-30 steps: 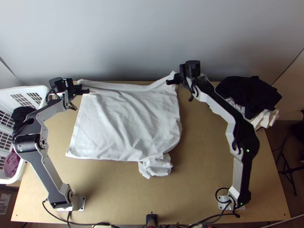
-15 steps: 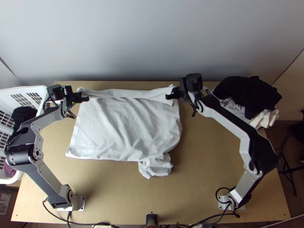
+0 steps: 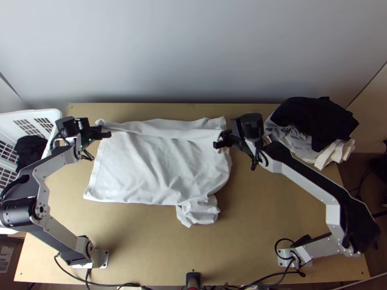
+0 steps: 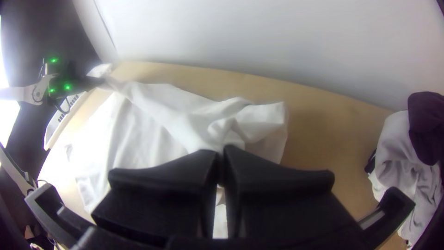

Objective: Fold the t-shirt

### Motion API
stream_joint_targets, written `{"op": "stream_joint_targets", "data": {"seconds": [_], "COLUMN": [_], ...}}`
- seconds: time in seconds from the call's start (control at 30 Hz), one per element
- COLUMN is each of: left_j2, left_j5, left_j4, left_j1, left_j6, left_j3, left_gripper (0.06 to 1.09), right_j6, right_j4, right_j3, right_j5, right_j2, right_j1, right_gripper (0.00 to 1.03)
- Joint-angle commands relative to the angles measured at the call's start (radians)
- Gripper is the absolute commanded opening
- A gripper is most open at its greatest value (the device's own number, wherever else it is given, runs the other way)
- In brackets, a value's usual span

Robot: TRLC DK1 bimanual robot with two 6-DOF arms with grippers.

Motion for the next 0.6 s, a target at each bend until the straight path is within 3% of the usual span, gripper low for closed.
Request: {"op": "stream_joint_targets", "data": {"seconds": [0.0, 0.57], "left_j2": [-0.077, -0.127], "left_j5": [0.0, -0.016], "left_j4": [-0.006, -0.009], "left_j1": [0.01, -0.018], "left_j6": [0.012, 0.034], "left_j3": [-0.106, -0.198], "left_gripper": [0.09, 0.09], "right_j6": [0.013, 0.002], "right_j4": [0.0, 0.004], "right_j3": [-0.133, -0.265], "right_j5": [0.0, 0.002], "right_j2": [-0.099, -0.189], "right_j1": [0.028, 0.012], "right_gripper": [0.03, 0.03]}}
